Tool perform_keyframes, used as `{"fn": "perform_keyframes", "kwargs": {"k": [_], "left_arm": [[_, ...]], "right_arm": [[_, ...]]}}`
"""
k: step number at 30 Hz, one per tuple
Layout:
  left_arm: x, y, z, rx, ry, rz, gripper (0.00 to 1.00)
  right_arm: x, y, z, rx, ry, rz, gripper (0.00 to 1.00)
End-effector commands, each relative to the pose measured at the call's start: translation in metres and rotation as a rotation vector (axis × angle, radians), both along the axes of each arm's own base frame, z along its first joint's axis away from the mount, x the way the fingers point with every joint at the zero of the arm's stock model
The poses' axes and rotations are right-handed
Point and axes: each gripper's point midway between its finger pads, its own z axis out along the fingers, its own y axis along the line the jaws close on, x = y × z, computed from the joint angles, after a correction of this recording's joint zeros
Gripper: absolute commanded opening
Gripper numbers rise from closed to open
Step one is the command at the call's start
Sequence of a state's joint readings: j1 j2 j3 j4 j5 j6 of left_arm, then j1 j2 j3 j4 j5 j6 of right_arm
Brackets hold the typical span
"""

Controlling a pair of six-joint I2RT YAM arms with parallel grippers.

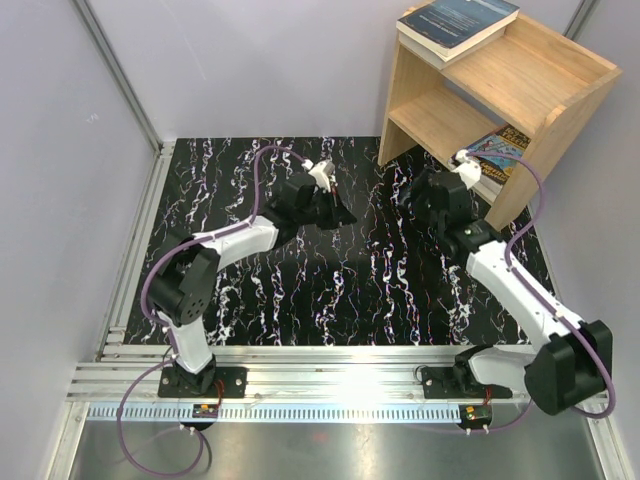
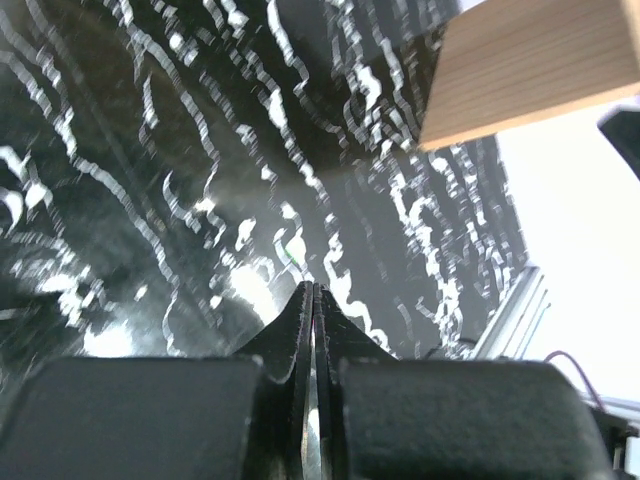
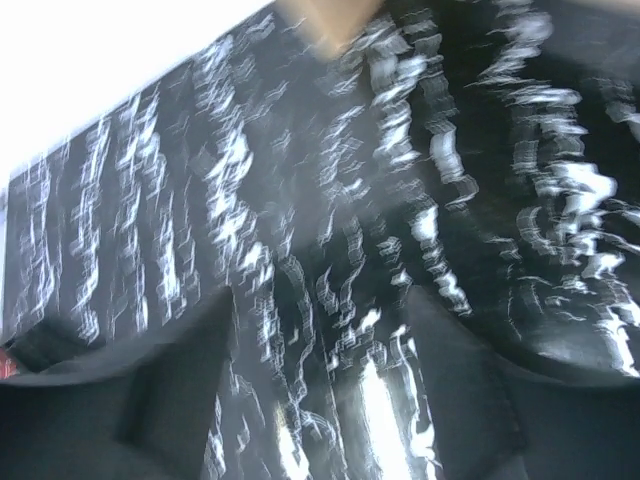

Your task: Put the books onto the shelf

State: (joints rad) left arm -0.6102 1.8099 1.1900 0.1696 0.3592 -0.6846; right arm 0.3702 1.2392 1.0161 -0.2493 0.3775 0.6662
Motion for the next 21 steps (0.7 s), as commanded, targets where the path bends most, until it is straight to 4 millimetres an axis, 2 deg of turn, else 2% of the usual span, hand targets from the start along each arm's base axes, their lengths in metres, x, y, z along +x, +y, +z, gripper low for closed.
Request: {"fn": "perform_keyframes", "kwargs": {"k": [1,2,3,5,6,7,9,10,11,12,13,15,16,18,19,20,21], "left_arm": [[-0.005,0.015,0.037,0.001,-0.125,0.016,0.0],[-0.008,0.023,0.036,0.021,-0.133,0.028,0.0],[-0.012,0.039,0.044,0.045,-0.179,0.079,0.04],[-0.018,0.055,0.054,0.051,-0.229,0.128,0.21],[-0.02,0.066,0.06,0.071,-0.271,0.154,0.45],[-0.031,0.077,0.072,0.066,-0.311,0.168,0.54],[-0.038,0.095,0.077,0.107,-0.341,0.205,0.66],[-0.045,0.106,0.091,0.11,-0.377,0.228,0.74],[-0.05,0.116,0.089,0.143,-0.368,0.244,0.8],[-0.056,0.13,0.104,0.147,-0.406,0.282,0.89],[-0.06,0.138,0.108,0.163,-0.416,0.305,0.96],[-0.071,0.16,0.108,0.217,-0.423,0.349,0.99],[-0.08,0.172,0.125,0.2,-0.459,0.381,0.99],[-0.091,0.192,0.125,0.242,-0.469,0.42,0.99],[-0.1,0.203,0.141,0.22,-0.503,0.447,0.99],[-0.108,0.211,0.139,0.241,-0.492,0.454,0.99],[-0.113,0.219,0.145,0.244,-0.506,0.474,0.99]], "right_arm": [[-0.026,0.054,0.019,-0.039,-0.121,0.294,0.81],[-0.037,0.055,0.024,-0.058,-0.145,0.322,0.88],[-0.045,0.055,0.024,-0.061,-0.152,0.335,0.94],[-0.067,0.052,0.023,-0.052,-0.167,0.359,0.98],[-0.075,0.05,0.026,-0.041,-0.178,0.364,1.0],[-0.083,0.047,0.021,-0.038,-0.174,0.371,1.0],[-0.104,0.042,0.039,0.002,-0.232,0.395,1.0],[-0.11,0.04,0.042,0.012,-0.246,0.402,1.0],[-0.123,0.036,0.056,0.04,-0.286,0.409,1.0],[-0.129,0.034,0.061,0.053,-0.302,0.411,1.0],[-0.133,0.03,0.068,0.066,-0.317,0.402,1.0],[-0.145,0.02,0.076,0.089,-0.328,0.375,1.0],[-0.15,0.019,0.078,0.094,-0.332,0.379,1.0],[-0.161,0.014,0.086,0.118,-0.365,0.381,1.0],[-0.165,0.012,0.087,0.127,-0.374,0.377,1.0],[-0.171,0.008,0.091,0.15,-0.394,0.372,1.0],[-0.174,0.006,0.091,0.164,-0.402,0.364,1.0]]}}
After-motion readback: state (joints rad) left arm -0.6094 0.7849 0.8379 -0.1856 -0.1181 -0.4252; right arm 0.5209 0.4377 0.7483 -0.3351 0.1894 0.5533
